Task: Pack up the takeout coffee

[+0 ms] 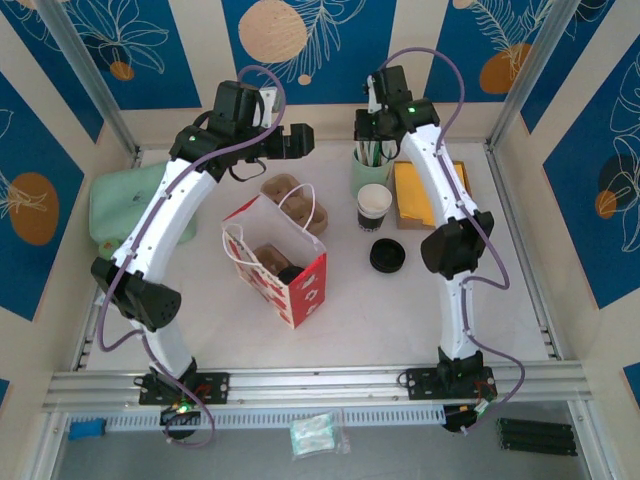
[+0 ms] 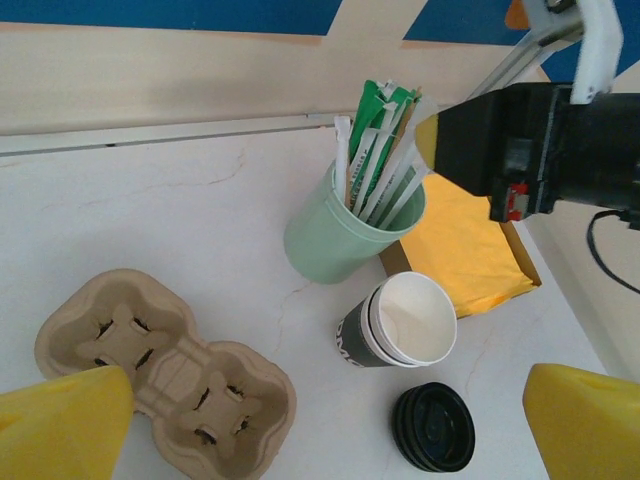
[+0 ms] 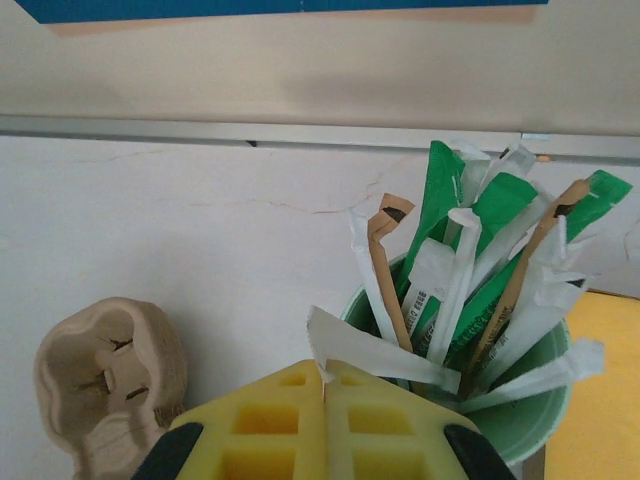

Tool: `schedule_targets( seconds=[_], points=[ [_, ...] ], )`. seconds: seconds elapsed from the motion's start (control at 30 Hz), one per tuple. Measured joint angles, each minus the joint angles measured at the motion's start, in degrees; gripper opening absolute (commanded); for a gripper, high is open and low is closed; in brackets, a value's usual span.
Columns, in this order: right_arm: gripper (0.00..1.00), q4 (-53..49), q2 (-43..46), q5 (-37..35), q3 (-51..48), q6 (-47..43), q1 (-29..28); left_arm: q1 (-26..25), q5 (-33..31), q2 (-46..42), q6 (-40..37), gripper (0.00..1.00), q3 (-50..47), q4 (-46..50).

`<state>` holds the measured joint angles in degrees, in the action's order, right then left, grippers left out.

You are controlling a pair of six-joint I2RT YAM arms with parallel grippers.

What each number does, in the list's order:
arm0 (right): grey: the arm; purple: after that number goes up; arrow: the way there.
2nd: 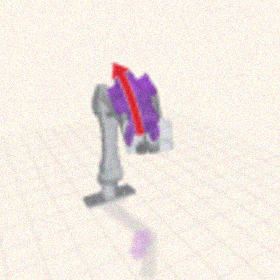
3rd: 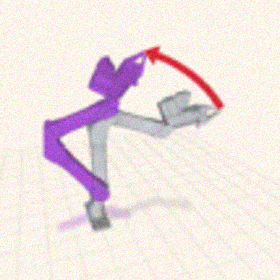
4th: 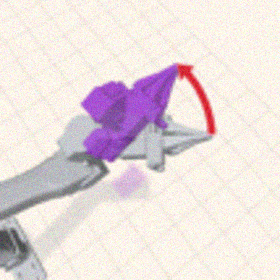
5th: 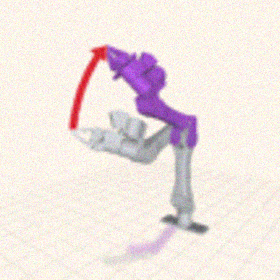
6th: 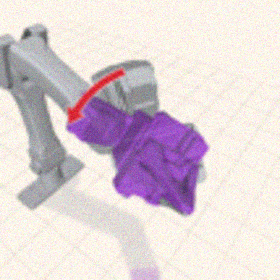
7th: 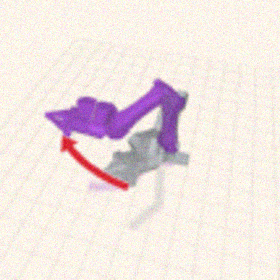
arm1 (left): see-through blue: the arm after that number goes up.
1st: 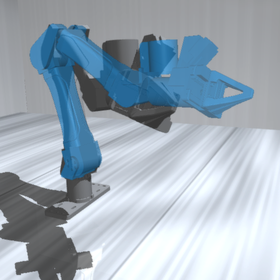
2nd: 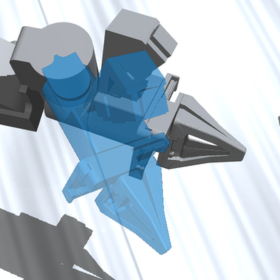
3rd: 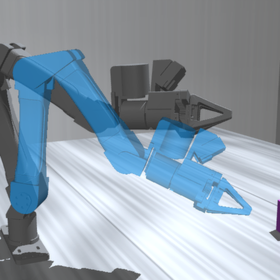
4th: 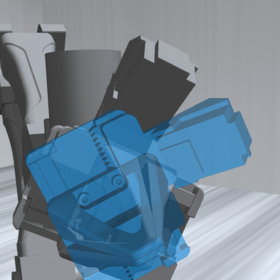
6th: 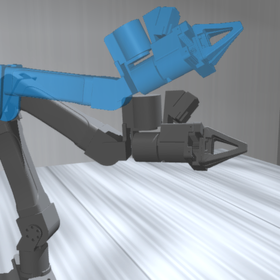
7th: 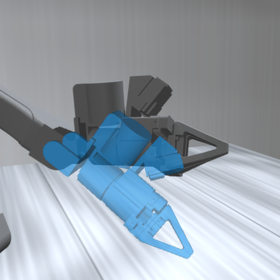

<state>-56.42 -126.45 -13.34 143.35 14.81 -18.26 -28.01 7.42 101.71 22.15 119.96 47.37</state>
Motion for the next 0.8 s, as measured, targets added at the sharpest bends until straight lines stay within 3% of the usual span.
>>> schedule_targets(
  seconds=[0.8],
  points=[
    [0.0,3.26,17.27,2.97,-7.48,2.93,-1.44,-0.04,-0.07,-2.54,-1.29,0.99,0.0,0.35]
  ],
)
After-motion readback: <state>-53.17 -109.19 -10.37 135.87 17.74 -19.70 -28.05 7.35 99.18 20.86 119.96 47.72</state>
